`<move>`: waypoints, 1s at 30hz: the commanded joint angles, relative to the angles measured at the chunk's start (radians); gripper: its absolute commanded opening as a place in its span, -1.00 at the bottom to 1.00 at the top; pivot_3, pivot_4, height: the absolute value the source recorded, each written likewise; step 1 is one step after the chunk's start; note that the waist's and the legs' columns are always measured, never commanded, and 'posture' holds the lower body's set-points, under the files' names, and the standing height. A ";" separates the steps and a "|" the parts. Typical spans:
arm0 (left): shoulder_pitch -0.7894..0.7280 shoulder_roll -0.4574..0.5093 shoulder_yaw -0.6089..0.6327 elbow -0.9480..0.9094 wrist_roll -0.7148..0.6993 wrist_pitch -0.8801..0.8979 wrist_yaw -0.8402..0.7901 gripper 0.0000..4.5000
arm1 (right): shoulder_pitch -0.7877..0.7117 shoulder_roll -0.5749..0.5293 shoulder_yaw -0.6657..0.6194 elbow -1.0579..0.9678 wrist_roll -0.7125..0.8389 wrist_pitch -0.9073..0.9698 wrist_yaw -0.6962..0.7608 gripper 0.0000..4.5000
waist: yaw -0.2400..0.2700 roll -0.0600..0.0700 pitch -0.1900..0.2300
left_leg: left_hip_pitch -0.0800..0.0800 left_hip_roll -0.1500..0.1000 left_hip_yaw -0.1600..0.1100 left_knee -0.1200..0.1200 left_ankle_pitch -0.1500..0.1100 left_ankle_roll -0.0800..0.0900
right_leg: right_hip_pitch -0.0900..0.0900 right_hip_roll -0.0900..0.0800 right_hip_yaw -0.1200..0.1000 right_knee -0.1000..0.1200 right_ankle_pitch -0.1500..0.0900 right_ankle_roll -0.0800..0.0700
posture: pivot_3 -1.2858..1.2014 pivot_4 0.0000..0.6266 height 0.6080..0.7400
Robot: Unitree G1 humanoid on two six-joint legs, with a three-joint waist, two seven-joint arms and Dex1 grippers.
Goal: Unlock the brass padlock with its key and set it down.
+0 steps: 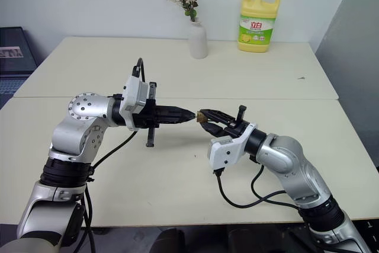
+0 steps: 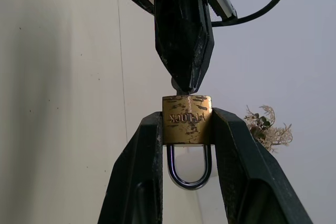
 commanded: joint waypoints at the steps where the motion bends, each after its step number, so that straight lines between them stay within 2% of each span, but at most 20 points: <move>1: 0.002 0.010 -0.010 -0.011 0.021 -0.066 -0.028 -1.00 | -0.016 0.005 -0.040 -0.012 0.014 0.003 -0.016 -0.58 | 0.000 0.000 0.000 | 0.000 0.000 0.000 0.000 0.000 0.000 | 0.000 0.000 0.000 0.000 0.000 0.000 | 0.03 -0.52 1.00; 8: 0.005 0.011 -0.008 -0.003 0.018 -0.050 -0.017 -1.00 | -0.017 0.002 -0.040 -0.009 0.012 -0.003 -0.015 -0.58 | 0.000 0.000 0.000 | 0.000 0.000 0.000 0.000 0.000 0.000 | 0.000 0.000 0.000 0.000 0.000 0.000 | 0.03 -0.52 1.00; 12: 0.013 0.025 -0.005 -0.037 -0.030 0.100 0.002 -1.00 | -0.018 -0.001 -0.040 -0.007 0.010 -0.008 -0.014 -0.58 | -0.001 0.000 0.000 | 0.000 0.000 0.000 0.000 0.000 0.000 | 0.000 0.000 0.000 0.000 0.000 0.000 | 0.03 -0.52 1.00; 16: 0.008 0.029 0.016 -0.026 -0.058 0.212 0.041 -0.61 | -0.019 -0.002 -0.039 -0.006 0.007 -0.014 -0.013 -0.58 | -0.002 0.000 0.000 | 0.000 0.000 0.000 0.000 0.000 0.000 | 0.000 0.000 0.000 0.000 0.000 0.000 | 0.03 -0.52 1.00; 19: 0.000 0.037 0.034 -0.030 -0.096 0.316 0.063 -0.17 | -0.019 -0.001 -0.040 -0.004 0.007 -0.015 -0.010 -0.58 | -0.002 0.000 0.000 | 0.000 0.000 -0.001 0.000 0.000 0.000 | 0.000 0.000 -0.001 0.000 0.000 0.001 | 0.03 -0.52 1.00; 22: -0.014 0.046 0.074 -0.030 -0.172 0.497 0.124 0.24 | -0.019 -0.001 -0.040 -0.003 0.006 -0.013 -0.008 -0.58 | -0.002 0.000 0.000 | 0.000 0.000 -0.001 0.000 0.000 0.000 | 0.000 0.000 -0.001 0.000 -0.001 0.001 | 0.03 -0.52 1.00; 25: -0.001 0.056 0.081 -0.089 -0.233 0.618 0.151 0.67 | -0.019 -0.001 -0.039 -0.003 0.007 -0.012 -0.005 -0.58 | -0.002 0.000 0.000 | 0.000 0.000 -0.002 0.000 0.000 0.000 | 0.000 0.000 -0.001 0.000 -0.001 0.002 | 0.03 -0.52 1.00; 30: -0.026 0.019 0.110 -0.120 -0.314 0.752 0.242 0.69 | -0.023 -0.004 -0.034 -0.002 0.006 -0.017 -0.001 -0.58 | 0.000 0.000 0.000 | 0.000 0.000 -0.002 0.000 0.000 0.000 | 0.001 0.000 -0.002 0.000 -0.001 0.002 | 0.03 -0.52 1.00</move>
